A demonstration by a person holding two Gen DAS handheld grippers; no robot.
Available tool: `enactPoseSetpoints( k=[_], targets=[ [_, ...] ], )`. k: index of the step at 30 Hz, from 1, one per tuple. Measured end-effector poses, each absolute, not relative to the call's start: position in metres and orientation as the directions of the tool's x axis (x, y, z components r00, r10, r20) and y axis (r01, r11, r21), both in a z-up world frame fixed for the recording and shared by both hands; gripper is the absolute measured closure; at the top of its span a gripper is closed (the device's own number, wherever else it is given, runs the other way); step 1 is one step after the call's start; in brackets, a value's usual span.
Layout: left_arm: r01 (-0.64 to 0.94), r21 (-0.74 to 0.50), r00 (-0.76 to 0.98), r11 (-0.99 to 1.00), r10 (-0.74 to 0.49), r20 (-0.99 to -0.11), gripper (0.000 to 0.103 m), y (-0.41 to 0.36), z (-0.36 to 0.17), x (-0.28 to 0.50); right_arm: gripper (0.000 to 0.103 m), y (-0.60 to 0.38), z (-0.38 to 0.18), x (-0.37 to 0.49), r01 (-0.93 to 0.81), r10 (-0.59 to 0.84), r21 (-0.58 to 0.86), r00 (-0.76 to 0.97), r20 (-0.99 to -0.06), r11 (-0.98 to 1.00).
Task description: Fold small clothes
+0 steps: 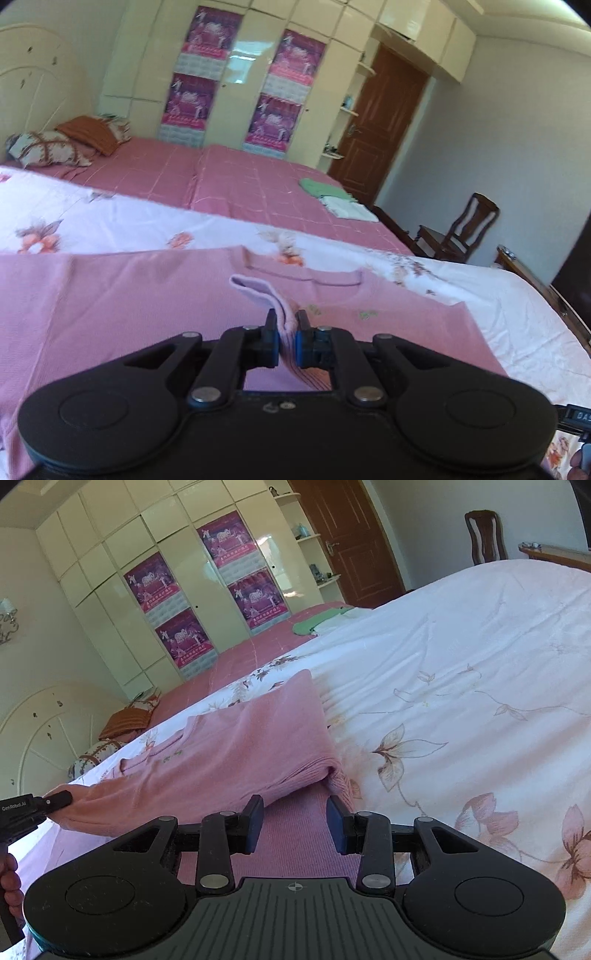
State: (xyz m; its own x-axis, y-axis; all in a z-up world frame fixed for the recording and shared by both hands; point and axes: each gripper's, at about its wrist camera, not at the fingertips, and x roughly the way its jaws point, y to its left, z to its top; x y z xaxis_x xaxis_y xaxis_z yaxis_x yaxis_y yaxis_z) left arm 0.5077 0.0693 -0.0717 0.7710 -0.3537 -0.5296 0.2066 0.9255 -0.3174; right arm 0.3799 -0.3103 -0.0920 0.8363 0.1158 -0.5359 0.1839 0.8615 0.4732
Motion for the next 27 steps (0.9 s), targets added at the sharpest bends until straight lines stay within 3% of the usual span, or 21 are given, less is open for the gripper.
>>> enactPoseSetpoints(
  k=[6,8,10,12,15,17,18,22,24,26,27],
  targets=[
    [0.161,-0.333,0.726,0.929,-0.340,-0.598,0.094,0.079,-0.097,0.517,0.065,-0.312,-0.095,0.385,0.163,0.159,0.509,0.833,-0.531,0.846],
    [0.154,-0.333,0.725,0.930,-0.336,-0.602,0.081,0.079,-0.102,0.516,0.065,-0.315,-0.096,0.388,0.161,0.177,0.533,0.832,-0.527,0.831],
    [0.133,-0.338,0.723,0.932,-0.324,-0.610,0.053,0.082,-0.105,0.516,0.065,-0.321,-0.098,0.392,0.168,0.203,0.569,0.824,-0.529,0.805],
    [0.114,-0.344,0.727,0.932,-0.314,-0.610,0.049,0.085,-0.109,0.519,0.066,-0.328,-0.101,0.398,0.195,0.218,0.607,0.814,-0.538,0.770],
    [0.083,-0.372,0.716,0.924,-0.315,-0.623,0.060,0.090,-0.115,0.529,0.066,-0.340,-0.104,0.405,0.232,0.237,0.674,0.815,-0.528,0.702],
    [0.096,-0.386,0.700,0.918,-0.338,-0.629,0.095,0.090,-0.119,0.535,0.066,-0.345,-0.106,0.407,0.248,0.239,0.693,0.816,-0.526,0.677],
    [0.102,-0.405,0.693,0.908,-0.357,-0.626,0.098,0.089,-0.118,0.538,0.097,-0.345,-0.105,0.407,0.249,0.221,0.677,0.820,-0.528,0.692],
    [0.160,-0.296,0.706,0.942,-0.319,-0.633,0.098,0.070,-0.112,0.535,0.100,-0.363,-0.103,0.397,0.296,0.161,0.676,0.835,-0.527,0.675],
    [0.155,-0.304,0.709,0.940,-0.320,-0.629,0.096,0.073,-0.114,0.532,0.100,-0.364,-0.104,0.398,0.283,0.209,0.658,0.798,-0.565,0.697],
    [0.134,-0.297,0.732,0.945,-0.297,-0.614,0.081,0.080,-0.112,0.526,0.100,-0.364,-0.094,0.392,0.245,0.230,0.638,0.791,-0.567,0.730],
    [0.125,-0.303,0.740,0.945,-0.292,-0.606,0.067,0.084,-0.111,0.525,0.100,-0.364,-0.085,0.384,0.224,0.214,0.614,0.803,-0.556,0.757]
  ],
)
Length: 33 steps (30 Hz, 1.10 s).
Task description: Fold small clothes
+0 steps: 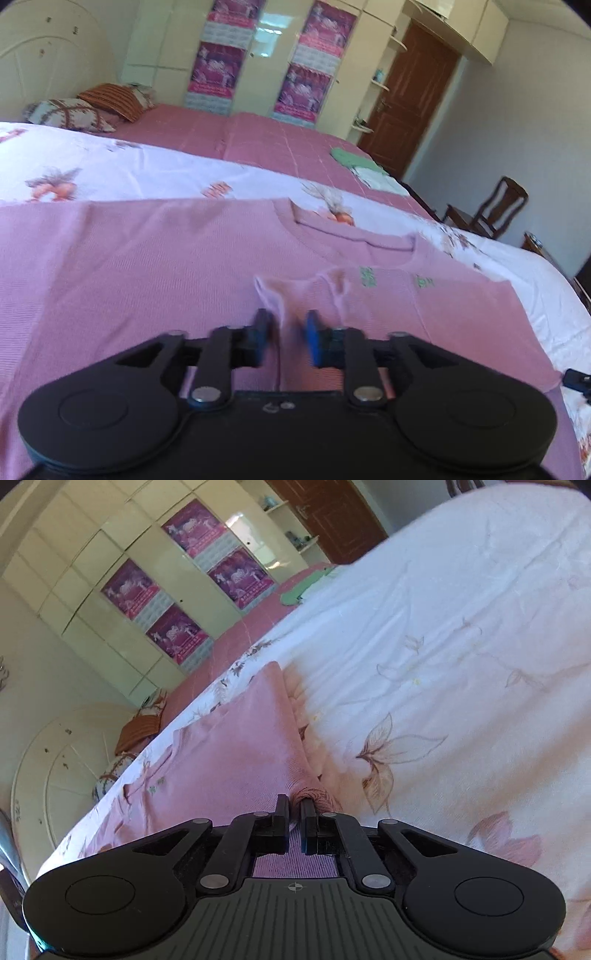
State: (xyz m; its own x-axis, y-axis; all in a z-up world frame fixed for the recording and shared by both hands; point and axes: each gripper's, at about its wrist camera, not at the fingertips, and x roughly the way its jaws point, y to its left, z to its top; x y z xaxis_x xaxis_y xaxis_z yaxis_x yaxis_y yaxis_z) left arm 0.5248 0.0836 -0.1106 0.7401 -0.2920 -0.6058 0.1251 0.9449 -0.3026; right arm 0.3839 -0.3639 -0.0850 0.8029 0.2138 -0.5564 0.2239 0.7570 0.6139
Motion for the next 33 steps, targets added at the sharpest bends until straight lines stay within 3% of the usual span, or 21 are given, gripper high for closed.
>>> enactPoseSetpoints(
  k=[1,2,8,9,10,11,15,17,20,22,24,27,30,33],
  targets=[
    [0.119,-0.317,0.745,0.941,-0.296,-0.598,0.056,0.088,-0.110,0.526,0.099,-0.364,-0.077,0.377,0.207,0.192,0.593,0.821,-0.538,0.778],
    [0.109,-0.325,0.749,0.940,-0.292,-0.595,0.055,0.090,-0.110,0.528,0.099,-0.365,-0.071,0.374,0.197,0.174,0.573,0.832,-0.527,0.795],
    [0.107,-0.306,0.720,0.946,-0.286,-0.632,0.071,0.080,-0.115,0.550,0.099,-0.365,-0.071,0.435,0.149,0.160,0.473,0.819,-0.551,0.868],
    [0.116,-0.296,0.719,0.948,-0.286,-0.633,0.076,0.076,-0.116,0.551,0.099,-0.364,-0.075,0.449,0.146,0.170,0.467,0.805,-0.569,0.872],
    [0.129,-0.293,0.716,0.947,-0.293,-0.633,0.089,0.074,-0.117,0.553,0.099,-0.362,-0.081,0.461,0.143,0.184,0.464,0.787,-0.589,0.874],
    [0.142,-0.298,0.712,0.944,-0.307,-0.632,0.096,0.072,-0.118,0.554,0.099,-0.361,-0.086,0.471,0.146,0.188,0.456,0.771,-0.609,0.878],
    [0.167,-0.263,0.769,0.950,-0.292,-0.569,0.098,0.066,-0.114,0.543,0.100,-0.359,-0.095,0.487,0.094,0.188,0.399,0.769,-0.610,0.912],
    [0.152,-0.202,0.763,0.968,-0.244,-0.598,0.097,0.060,-0.121,0.542,0.103,-0.364,-0.094,0.485,0.122,0.110,0.319,0.777,-0.620,0.940],
    [0.141,-0.186,0.770,0.972,-0.226,-0.596,0.088,0.060,-0.121,0.541,0.103,-0.371,-0.098,0.483,0.132,0.088,0.297,0.777,-0.623,0.946],
    [0.087,-0.135,0.822,0.987,-0.147,-0.550,0.066,0.061,-0.107,0.531,0.103,-0.367,-0.091,0.481,0.124,0.073,0.272,0.786,-0.614,0.954],
    [0.116,-0.133,0.851,0.984,-0.167,-0.497,0.063,0.059,-0.094,0.525,0.103,-0.363,-0.080,0.483,0.073,0.102,0.278,0.820,-0.564,0.958],
    [0.229,-0.105,0.810,0.968,-0.249,-0.532,0.062,0.033,-0.089,0.534,0.103,-0.349,-0.073,0.498,-0.010,0.144,0.246,0.834,-0.533,0.969],
    [0.283,-0.109,0.733,0.953,-0.288,-0.616,0.051,0.009,-0.107,0.550,0.103,-0.332,-0.084,0.528,-0.028,0.136,0.186,0.786,-0.603,0.982],
    [0.268,-0.068,0.737,0.961,-0.250,-0.628,0.051,0.002,-0.116,0.545,0.103,-0.330,-0.099,0.538,-0.023,0.123,0.160,0.750,-0.650,0.987]
  ],
)
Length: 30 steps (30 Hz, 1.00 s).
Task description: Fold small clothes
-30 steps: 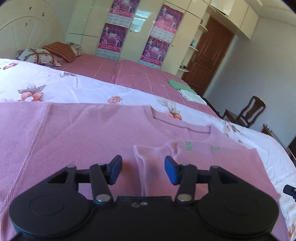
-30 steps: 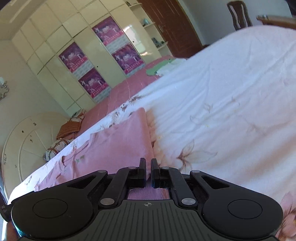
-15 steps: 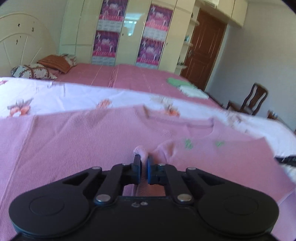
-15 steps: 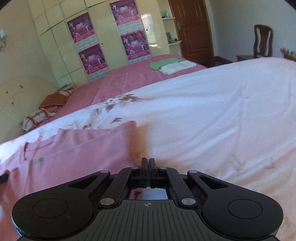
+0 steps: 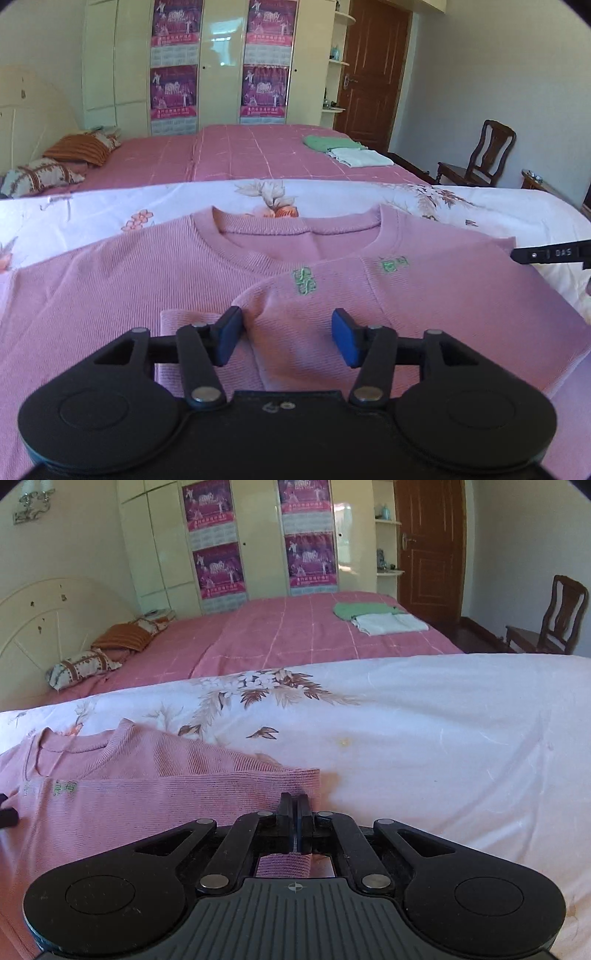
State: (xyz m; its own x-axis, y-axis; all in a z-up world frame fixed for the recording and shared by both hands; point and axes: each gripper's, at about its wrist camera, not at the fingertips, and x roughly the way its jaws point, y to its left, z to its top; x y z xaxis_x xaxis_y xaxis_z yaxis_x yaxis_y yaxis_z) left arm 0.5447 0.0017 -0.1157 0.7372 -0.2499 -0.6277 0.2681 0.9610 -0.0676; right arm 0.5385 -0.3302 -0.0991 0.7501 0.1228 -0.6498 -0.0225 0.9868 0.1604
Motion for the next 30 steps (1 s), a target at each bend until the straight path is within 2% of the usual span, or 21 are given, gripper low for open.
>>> enactPoseSetpoints(
  k=[2,5,9,11,13,16,18,19,20,25,26,28,30],
  targets=[
    [0.270,-0.066,0.740,0.960,-0.251,-0.624,0.050,0.002,-0.112,0.531,0.103,-0.332,-0.095,0.530,-0.034,0.134,0.160,0.727,-0.674,0.987],
    [0.313,-0.051,0.733,0.948,-0.276,-0.622,0.047,0.002,-0.113,0.498,0.103,-0.328,-0.091,0.495,-0.100,0.127,0.079,0.711,-0.692,0.992],
    [0.335,0.017,0.751,0.942,-0.256,-0.608,0.046,0.005,-0.117,0.457,0.103,-0.329,-0.100,0.437,-0.141,0.106,0.010,0.697,-0.709,0.990],
    [0.325,0.001,0.762,0.946,-0.261,-0.592,0.046,0.008,-0.110,0.449,0.103,-0.331,-0.096,0.415,-0.115,0.088,0.005,0.732,-0.676,0.993],
    [0.306,-0.019,0.777,0.952,-0.262,-0.572,0.045,0.009,-0.107,0.450,0.103,-0.330,-0.083,0.397,-0.109,0.129,0.070,0.782,-0.609,0.992],
    [0.285,-0.031,0.746,0.958,-0.242,-0.621,0.043,0.009,-0.116,0.464,0.103,-0.314,-0.069,0.389,-0.146,0.171,0.089,0.831,-0.529,0.985],
    [0.290,-0.063,0.742,0.955,-0.266,-0.615,0.040,0.013,-0.119,0.467,0.103,-0.304,-0.079,0.401,-0.169,0.187,0.086,0.801,-0.569,0.982],
    [0.294,-0.079,0.735,0.952,-0.278,-0.619,0.040,0.015,-0.118,0.468,0.103,-0.301,-0.092,0.413,-0.130,0.129,0.045,0.756,-0.642,0.990],
    [0.294,-0.079,0.732,0.953,-0.278,-0.622,0.040,0.017,-0.115,0.467,0.103,-0.303,-0.103,0.420,-0.104,0.095,0.027,0.735,-0.672,0.994],
    [0.298,-0.048,0.739,0.953,-0.262,-0.620,0.040,0.022,-0.118,0.459,0.103,-0.295,-0.089,0.418,-0.086,0.110,0.069,0.763,-0.637,0.994],
    [0.288,-0.067,0.732,0.955,-0.264,-0.628,0.040,0.024,-0.114,0.458,0.103,-0.290,-0.097,0.425,-0.090,0.101,0.052,0.723,-0.683,0.995],
    [0.250,-0.123,0.753,0.960,-0.273,-0.599,0.038,0.040,-0.104,0.451,0.103,-0.283,-0.102,0.425,-0.083,0.077,0.024,0.720,-0.690,0.996],
    [0.180,-0.163,0.782,0.970,-0.242,-0.574,0.034,0.067,-0.096,0.440,0.103,-0.281,-0.090,0.429,-0.036,0.077,0.074,0.727,-0.682,0.997]
  ],
)
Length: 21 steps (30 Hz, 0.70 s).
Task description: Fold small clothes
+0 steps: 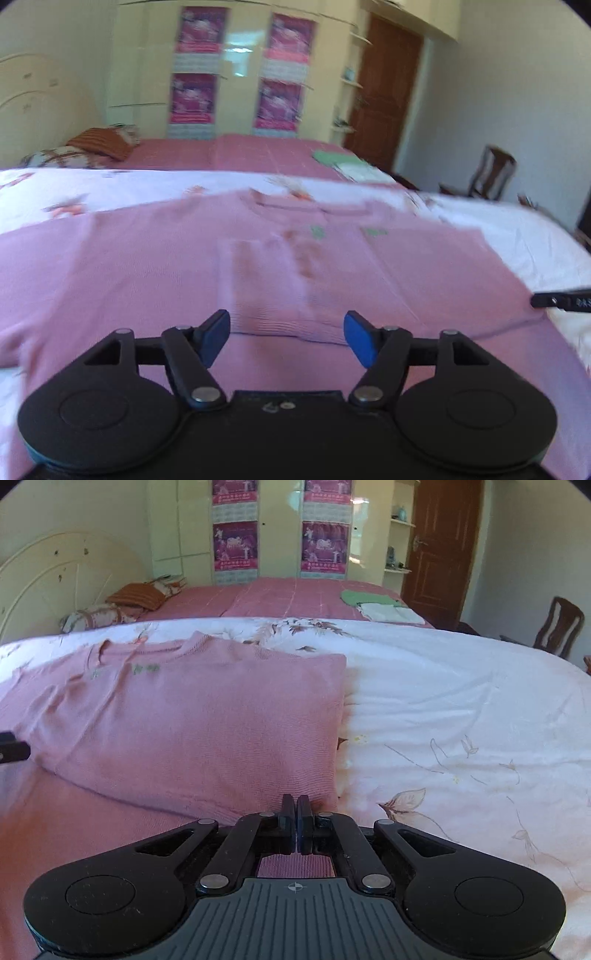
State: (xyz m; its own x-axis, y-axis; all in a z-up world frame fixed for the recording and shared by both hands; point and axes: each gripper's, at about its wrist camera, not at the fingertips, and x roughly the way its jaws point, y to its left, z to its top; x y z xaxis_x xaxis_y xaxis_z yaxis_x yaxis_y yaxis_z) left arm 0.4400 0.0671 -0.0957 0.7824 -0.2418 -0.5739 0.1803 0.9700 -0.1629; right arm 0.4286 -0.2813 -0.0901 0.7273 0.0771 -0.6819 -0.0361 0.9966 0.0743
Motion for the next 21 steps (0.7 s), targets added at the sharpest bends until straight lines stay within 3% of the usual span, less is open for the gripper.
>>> enactPoseSetpoints(
  k=[4,8,11,14,18,21],
  targets=[
    [-0.059,-0.302,0.821,0.952,-0.126,-0.557,0.035,0.166,-0.087,0.412,0.103,-0.283,-0.078,0.420,0.011,0.098,0.163,0.761,-0.641,0.987],
    [-0.372,-0.290,0.798,0.882,0.144,-0.585,0.043,0.278,-0.084,0.382,0.103,-0.282,-0.085,0.411,0.060,0.116,0.237,0.742,-0.661,0.970],
    [-0.527,-0.364,0.763,0.768,0.240,-0.600,0.045,0.357,-0.086,0.360,0.103,-0.271,-0.087,0.402,0.094,0.118,0.273,0.735,-0.668,0.958],
    [-0.587,-0.453,0.758,0.671,0.258,-0.599,0.045,0.418,-0.091,0.350,0.103,-0.256,-0.085,0.398,0.109,0.122,0.295,0.737,-0.665,0.949],
    [-0.552,-0.594,0.808,0.586,0.198,-0.555,0.046,0.463,-0.103,0.354,0.103,-0.233,-0.081,0.401,0.122,0.136,0.330,0.739,-0.660,0.936],
    [-0.522,-0.627,0.833,0.578,0.188,-0.521,0.046,0.479,-0.110,0.364,0.103,-0.220,-0.078,0.405,0.137,0.139,0.350,0.741,-0.657,0.927]
  ],
)
